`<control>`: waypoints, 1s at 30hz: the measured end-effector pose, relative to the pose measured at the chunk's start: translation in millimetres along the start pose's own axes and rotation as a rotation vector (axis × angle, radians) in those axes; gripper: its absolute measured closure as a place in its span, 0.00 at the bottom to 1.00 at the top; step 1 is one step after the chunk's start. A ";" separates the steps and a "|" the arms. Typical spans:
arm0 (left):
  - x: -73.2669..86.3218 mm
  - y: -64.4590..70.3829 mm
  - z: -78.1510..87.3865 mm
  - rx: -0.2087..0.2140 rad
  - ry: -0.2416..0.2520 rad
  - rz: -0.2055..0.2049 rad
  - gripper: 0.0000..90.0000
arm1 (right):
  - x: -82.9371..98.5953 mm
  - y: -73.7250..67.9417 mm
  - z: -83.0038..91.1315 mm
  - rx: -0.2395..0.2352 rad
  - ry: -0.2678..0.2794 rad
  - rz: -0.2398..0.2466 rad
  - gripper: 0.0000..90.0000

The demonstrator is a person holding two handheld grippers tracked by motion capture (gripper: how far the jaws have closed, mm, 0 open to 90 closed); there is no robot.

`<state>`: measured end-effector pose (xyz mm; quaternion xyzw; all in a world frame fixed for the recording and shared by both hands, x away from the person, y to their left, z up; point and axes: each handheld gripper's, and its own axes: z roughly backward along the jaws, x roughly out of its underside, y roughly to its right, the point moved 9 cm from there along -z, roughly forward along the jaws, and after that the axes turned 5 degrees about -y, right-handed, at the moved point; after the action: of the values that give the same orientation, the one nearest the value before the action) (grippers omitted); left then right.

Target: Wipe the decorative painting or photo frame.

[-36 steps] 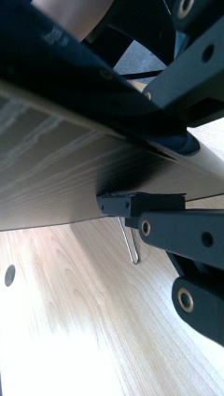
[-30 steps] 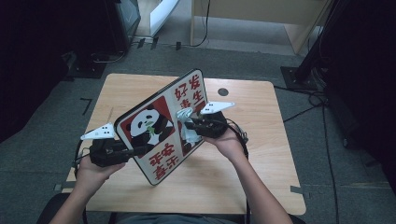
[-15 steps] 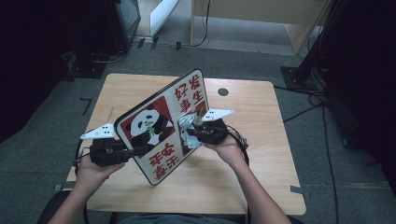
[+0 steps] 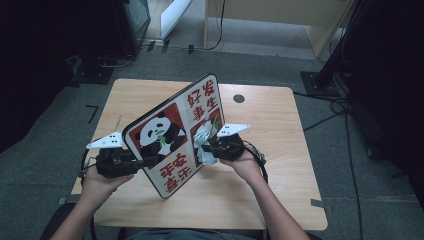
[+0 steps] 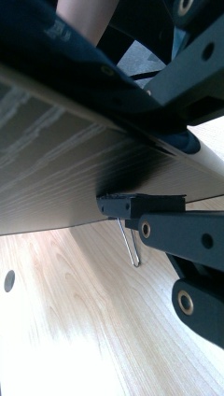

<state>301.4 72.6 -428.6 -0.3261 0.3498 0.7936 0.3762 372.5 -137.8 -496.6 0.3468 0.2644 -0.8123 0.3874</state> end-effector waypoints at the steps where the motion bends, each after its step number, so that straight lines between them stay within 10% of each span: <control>1: 0.0 0.0 0.0 0.000 0.000 0.000 0.81 | 1.8 0.2 -0.7 -0.002 0.001 -0.002 0.85; 30: -0.2 0.3 -0.2 0.000 0.000 -0.002 0.80 | 41.4 6.2 -16.8 -0.014 -0.103 -0.034 0.85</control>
<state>301.4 72.2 -428.5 -0.3266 0.3496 0.7931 0.3770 364.6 -148.0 -539.8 0.2973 0.2553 -0.8337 0.3892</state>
